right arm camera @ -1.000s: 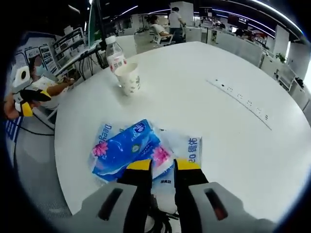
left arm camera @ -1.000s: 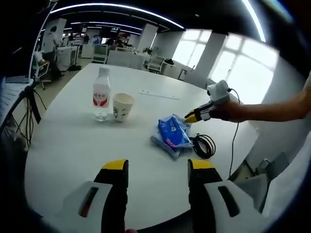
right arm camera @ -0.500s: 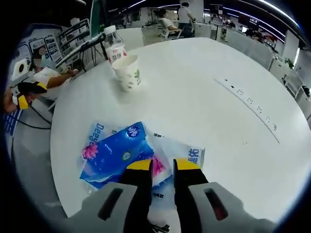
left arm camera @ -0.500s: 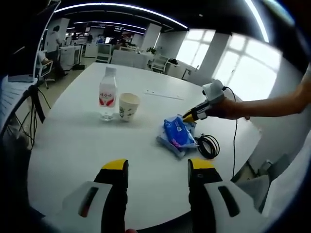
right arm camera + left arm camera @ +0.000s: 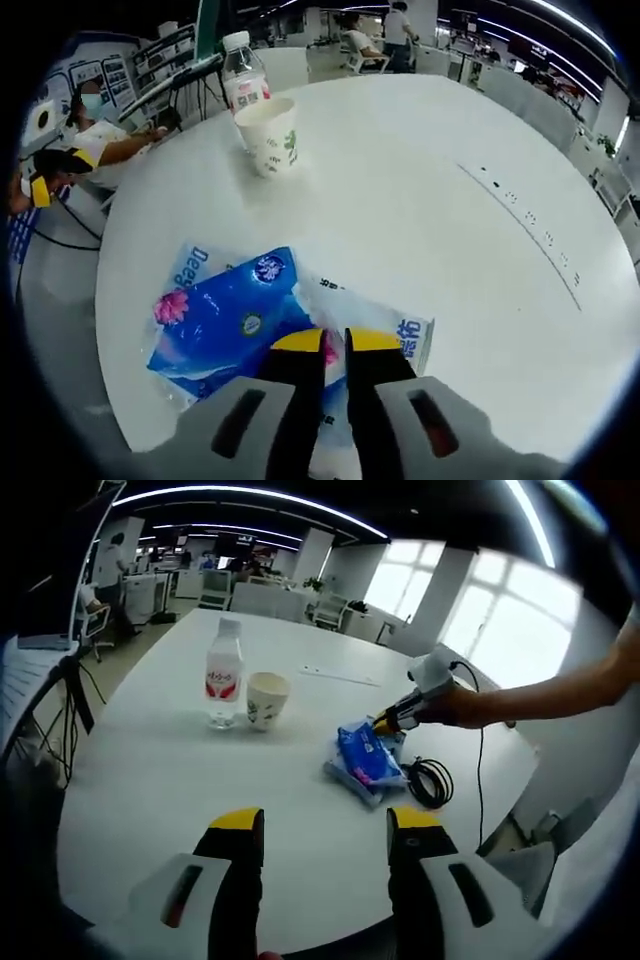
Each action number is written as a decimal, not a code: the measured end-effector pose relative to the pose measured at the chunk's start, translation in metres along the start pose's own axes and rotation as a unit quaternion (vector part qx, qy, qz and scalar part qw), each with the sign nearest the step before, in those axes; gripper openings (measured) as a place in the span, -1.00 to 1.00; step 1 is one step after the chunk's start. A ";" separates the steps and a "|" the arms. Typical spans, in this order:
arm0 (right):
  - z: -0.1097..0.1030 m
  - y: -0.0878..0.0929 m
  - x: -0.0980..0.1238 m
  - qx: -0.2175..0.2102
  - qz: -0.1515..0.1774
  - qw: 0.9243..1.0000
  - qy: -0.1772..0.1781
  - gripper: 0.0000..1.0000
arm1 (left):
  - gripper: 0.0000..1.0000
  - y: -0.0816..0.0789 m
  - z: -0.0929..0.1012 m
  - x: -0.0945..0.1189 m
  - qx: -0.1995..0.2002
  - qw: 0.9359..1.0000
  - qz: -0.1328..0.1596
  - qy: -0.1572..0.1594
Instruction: Arrange the tabletop items into an orderly group along one side of the table until the central work area is clear of visible clutter.
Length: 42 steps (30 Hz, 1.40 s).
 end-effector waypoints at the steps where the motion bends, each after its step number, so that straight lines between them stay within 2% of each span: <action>1: 0.001 0.001 0.002 -0.003 0.001 1.000 0.000 -0.94 | -0.02 0.000 0.000 0.000 0.000 1.000 0.000 0.000; 14: 0.004 0.025 0.033 -0.056 0.013 0.998 0.015 -1.00 | -0.02 -0.010 0.003 -0.007 -0.010 1.000 0.005 0.010; 18: -0.004 0.033 0.048 -0.096 0.024 0.995 0.022 -1.00 | -0.02 -0.010 0.004 -0.010 -0.007 1.000 0.007 0.014; 31: -0.029 0.065 0.074 -0.147 0.017 0.988 0.045 -1.00 | -0.02 -0.009 0.008 -0.013 -0.017 1.000 0.001 0.026; 36: -0.037 0.081 0.077 -0.184 -0.005 0.982 0.043 -0.99 | -0.02 -0.007 0.011 -0.011 -0.019 0.999 -0.001 0.029; 39: -0.042 0.084 0.081 -0.196 -0.006 0.980 0.037 -0.96 | -0.02 -0.007 0.012 -0.010 -0.020 0.999 -0.001 0.030; 40: -0.043 0.086 0.081 -0.199 -0.015 0.979 0.033 -0.94 | -0.02 -0.007 0.012 -0.010 -0.020 0.999 -0.001 0.030; 41: -0.047 0.094 0.082 -0.199 -0.053 0.979 0.014 -0.93 | -0.02 -0.007 0.012 -0.010 -0.020 0.999 -0.001 0.030; 42: -0.047 0.097 0.082 -0.199 -0.068 0.978 0.008 -0.87 | -0.02 -0.007 0.013 -0.010 -0.020 0.999 -0.001 0.031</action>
Point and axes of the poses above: the point that each gripper's makers call its tool centre point, and the gripper's own axes: x roughly backward along the fingers, z roughly to its right, y roughly out of its underside, the point moved 7 cm from there along x, roughly backward along the fingers, and after that the axes turned 12 degrees about y, right-handed, at the moved point
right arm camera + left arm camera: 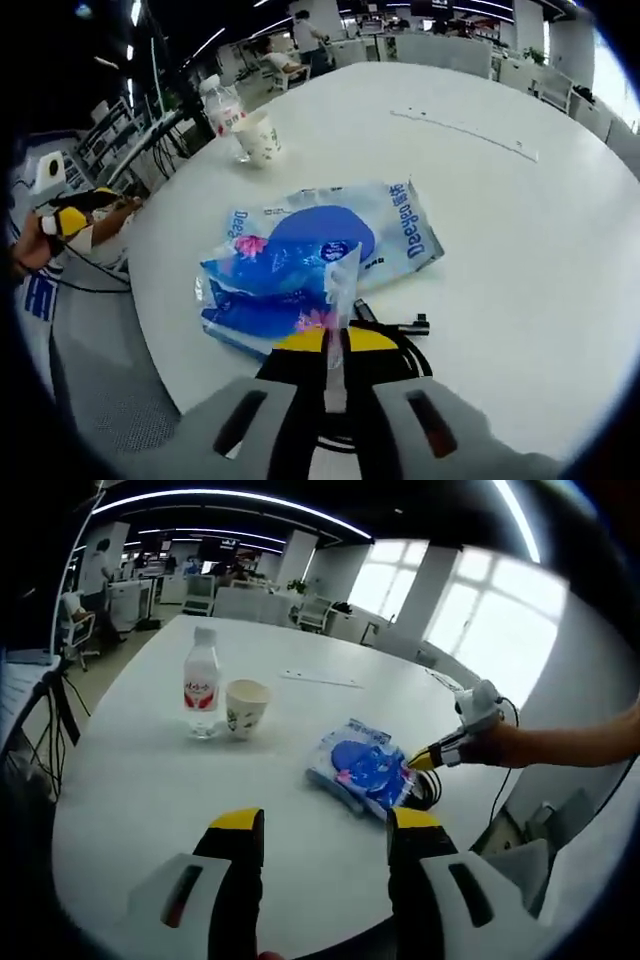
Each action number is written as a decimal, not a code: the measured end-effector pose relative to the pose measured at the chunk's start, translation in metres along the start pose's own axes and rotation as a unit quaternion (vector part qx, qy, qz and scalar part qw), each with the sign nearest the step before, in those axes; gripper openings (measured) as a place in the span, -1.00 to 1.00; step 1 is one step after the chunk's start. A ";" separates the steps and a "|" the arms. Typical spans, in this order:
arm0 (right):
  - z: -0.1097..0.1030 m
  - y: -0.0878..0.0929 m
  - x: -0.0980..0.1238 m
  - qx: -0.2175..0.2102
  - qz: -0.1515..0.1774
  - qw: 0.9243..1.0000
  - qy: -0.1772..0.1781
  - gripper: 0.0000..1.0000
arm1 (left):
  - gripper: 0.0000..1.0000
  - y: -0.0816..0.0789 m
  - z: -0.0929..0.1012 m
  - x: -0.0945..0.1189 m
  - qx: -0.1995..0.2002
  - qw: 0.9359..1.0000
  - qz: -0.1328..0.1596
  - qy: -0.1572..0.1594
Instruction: Arrange the tabletop items into an orderly group along one side of the table until the central work area is clear of visible clutter.
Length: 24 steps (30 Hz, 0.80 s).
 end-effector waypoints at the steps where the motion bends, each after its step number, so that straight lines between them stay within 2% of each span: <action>1: 0.003 -0.002 -0.002 -0.001 0.009 1.000 0.008 -0.81 | -0.02 0.000 0.000 0.000 0.000 1.000 0.000 0.000; 6: 0.007 -0.010 0.005 -0.023 0.036 0.999 0.007 -0.77 | -0.02 -0.001 0.002 0.002 -0.002 1.000 0.002 0.000; 16: 0.001 -0.029 0.006 0.029 0.050 0.998 -0.004 -0.62 | -0.02 0.000 0.002 0.008 -0.001 1.000 0.008 -0.005; 21: -0.002 -0.039 0.001 0.038 0.055 0.998 -0.014 -0.53 | -0.02 0.001 0.003 0.010 0.000 1.000 0.010 -0.007; 24: -0.006 -0.042 -0.006 0.057 0.049 0.997 -0.022 -0.45 | -0.02 0.001 0.004 0.010 0.001 1.000 0.012 -0.006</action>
Point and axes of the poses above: the point that each gripper's makers call its tool centre point, and the gripper's own axes: x roughly backward along the fingers, z roughly to its right, y roughly out of its underside, the point moved 7 cm from there along x, roughly backward along the fingers, and after that the axes turned 12 degrees about y, right-handed, at the moved point
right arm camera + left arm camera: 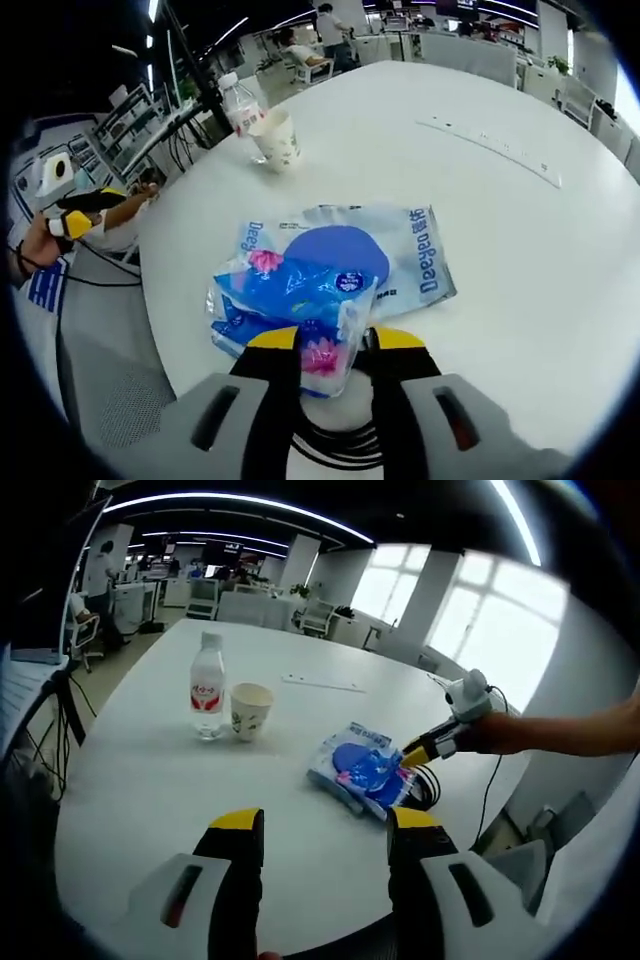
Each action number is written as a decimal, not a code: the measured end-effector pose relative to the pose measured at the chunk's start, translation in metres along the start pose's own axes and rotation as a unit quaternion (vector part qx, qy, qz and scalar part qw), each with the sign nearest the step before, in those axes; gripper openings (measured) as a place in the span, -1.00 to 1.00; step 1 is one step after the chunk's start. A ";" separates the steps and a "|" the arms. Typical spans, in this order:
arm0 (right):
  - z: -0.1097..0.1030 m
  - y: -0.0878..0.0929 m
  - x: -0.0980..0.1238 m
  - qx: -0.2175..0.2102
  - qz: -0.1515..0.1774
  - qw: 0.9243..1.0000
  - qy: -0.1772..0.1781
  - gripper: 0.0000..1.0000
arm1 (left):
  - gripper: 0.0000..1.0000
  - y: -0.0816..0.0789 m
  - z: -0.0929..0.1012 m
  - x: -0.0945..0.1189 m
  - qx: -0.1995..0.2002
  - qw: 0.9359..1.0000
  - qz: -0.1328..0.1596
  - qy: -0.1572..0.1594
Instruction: Arrange the tabletop items into an orderly group along one side of the table until the central work area is clear of visible clutter.
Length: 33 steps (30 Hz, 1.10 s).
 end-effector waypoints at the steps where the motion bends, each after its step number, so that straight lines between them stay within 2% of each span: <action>1: 0.000 0.000 -0.003 0.009 -0.009 1.000 0.001 -0.47 | -0.02 0.000 0.001 0.000 -0.001 1.000 -0.001 0.001; 2: 0.000 0.000 -0.004 0.015 -0.012 1.000 0.005 -0.50 | -0.02 0.000 0.001 0.000 -0.002 1.000 -0.001 0.001; 6: 0.001 -0.004 -0.007 0.006 0.002 1.000 0.011 -0.87 | -0.02 -0.001 0.001 0.002 -0.003 1.000 0.001 0.001; 8: -0.001 -0.004 -0.005 -0.009 0.004 1.000 0.002 -0.89 | -0.03 -0.001 0.001 0.003 -0.001 1.000 0.002 0.000; 11: -0.002 -0.004 -0.001 -0.004 0.009 1.000 0.005 -0.94 | -0.03 0.001 0.000 0.004 0.000 1.000 0.000 -0.002; 13: 0.001 -0.003 0.001 -0.034 0.021 0.999 0.006 -0.96 | -0.03 0.003 0.000 0.004 0.000 1.000 -0.002 -0.002; 15: 0.003 -0.002 0.004 -0.086 0.041 0.995 -0.002 -0.97 | -0.03 0.004 0.000 0.004 0.001 1.000 -0.003 -0.001; 19: 0.009 0.008 0.009 -0.095 0.041 0.995 0.007 -0.99 | -0.03 0.003 0.003 -0.001 0.000 1.000 -0.006 0.003; 23: 0.019 0.011 0.018 -0.131 0.059 0.990 0.013 -1.00 | -0.03 0.002 0.004 -0.006 -0.002 1.000 -0.008 0.008; 30: 0.041 0.007 0.039 -0.162 0.086 0.982 0.035 -1.00 | -0.04 0.003 0.006 -0.011 -0.005 1.000 -0.014 0.014; 33: 0.048 0.005 0.050 -0.183 0.102 0.977 0.046 -1.00 | -0.04 0.004 0.007 -0.012 -0.005 1.000 -0.017 0.016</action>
Point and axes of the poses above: the point that each gripper's makers call its tool centre point, and the gripper's own axes: x roughly backward along the fingers, z roughly to its right, y roughly out of its underside, the point moved 7 cm from there along x, roughly backward along the fingers, and after that the axes turned 12 degrees about y, right-handed, at the moved point
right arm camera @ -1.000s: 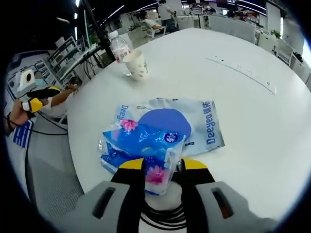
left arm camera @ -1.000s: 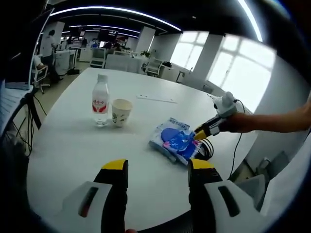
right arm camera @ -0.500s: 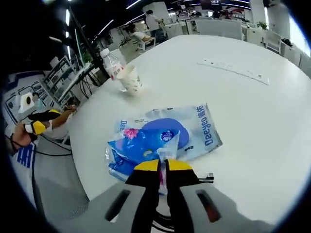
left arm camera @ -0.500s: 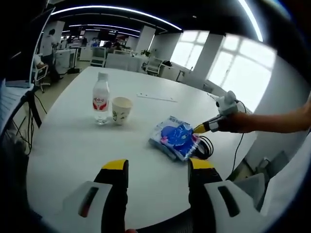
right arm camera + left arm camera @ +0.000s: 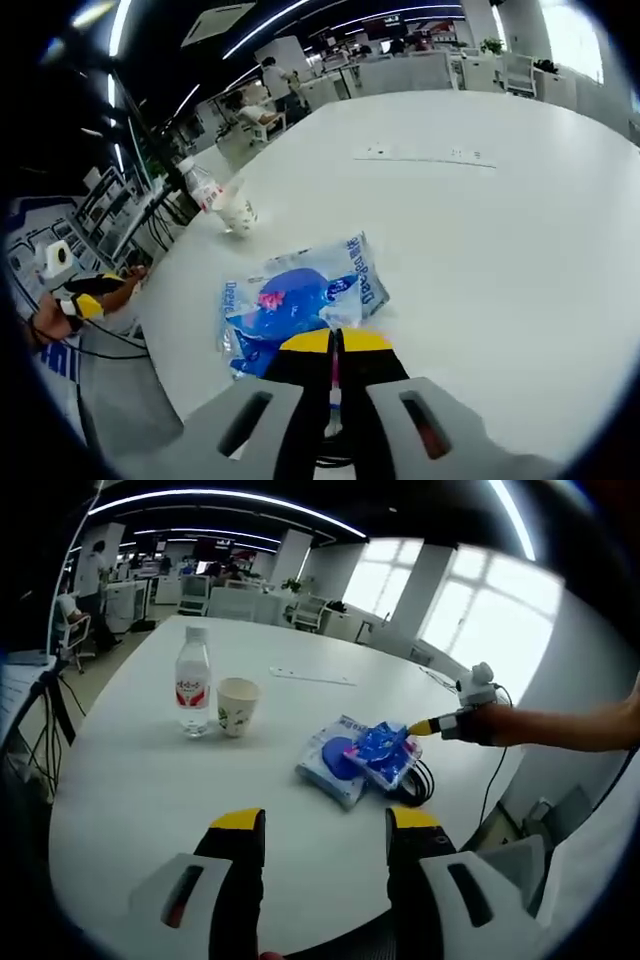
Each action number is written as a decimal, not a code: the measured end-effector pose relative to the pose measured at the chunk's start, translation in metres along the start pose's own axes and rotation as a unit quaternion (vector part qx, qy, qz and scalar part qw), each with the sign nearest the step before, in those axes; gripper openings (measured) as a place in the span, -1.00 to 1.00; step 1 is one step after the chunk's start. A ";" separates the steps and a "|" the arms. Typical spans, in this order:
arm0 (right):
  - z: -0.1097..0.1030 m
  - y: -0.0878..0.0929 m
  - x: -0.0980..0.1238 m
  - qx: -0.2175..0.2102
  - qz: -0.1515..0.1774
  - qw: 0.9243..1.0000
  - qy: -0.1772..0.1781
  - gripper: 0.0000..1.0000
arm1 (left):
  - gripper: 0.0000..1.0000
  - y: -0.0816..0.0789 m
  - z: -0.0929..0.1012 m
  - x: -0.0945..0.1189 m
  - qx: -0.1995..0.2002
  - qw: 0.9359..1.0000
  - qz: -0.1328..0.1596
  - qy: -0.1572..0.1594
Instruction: Arrange the tabletop items into an orderly group along one side of the table until the central work area is clear of visible clutter.
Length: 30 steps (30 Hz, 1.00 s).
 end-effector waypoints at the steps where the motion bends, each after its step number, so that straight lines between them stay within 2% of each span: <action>1: 0.003 -0.002 0.002 -0.008 0.005 1.000 0.004 -1.00 | -0.04 0.000 0.000 0.000 0.000 1.000 0.000 0.000; 7: 0.029 -0.009 0.015 -0.044 0.025 0.998 0.036 -1.00 | -0.04 0.000 0.003 -0.002 -0.004 1.000 -0.003 0.005; 10: 0.045 -0.011 0.020 -0.073 0.038 0.995 0.062 -1.00 | -0.04 -0.001 0.003 -0.002 -0.004 1.000 -0.003 0.005; 17: 0.076 -0.003 0.030 -0.164 0.053 0.979 0.109 -1.00 | -0.04 -0.001 0.003 -0.002 -0.004 1.000 -0.004 0.007; 18: 0.084 0.001 0.033 -0.185 0.054 0.974 0.120 -1.00 | -0.04 -0.002 0.003 -0.002 -0.003 1.000 -0.004 0.006; 24: 0.101 0.015 0.039 -0.222 0.054 0.963 0.142 -1.00 | -0.04 -0.003 0.002 0.000 -0.003 1.000 -0.003 0.005; 30: 0.110 0.026 0.042 -0.240 0.048 0.957 0.158 -1.00 | -0.04 -0.004 0.001 -0.001 -0.003 1.000 -0.005 0.004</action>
Point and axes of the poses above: the point that each gripper's makers call its tool centre point, and the gripper's own axes: x roughly backward along the fingers, z roughly to its right, y roughly out of its underside, the point moved 7 cm from there along x, roughly backward along the fingers, and after that the axes turned 12 degrees about y, right-handed, at the moved point
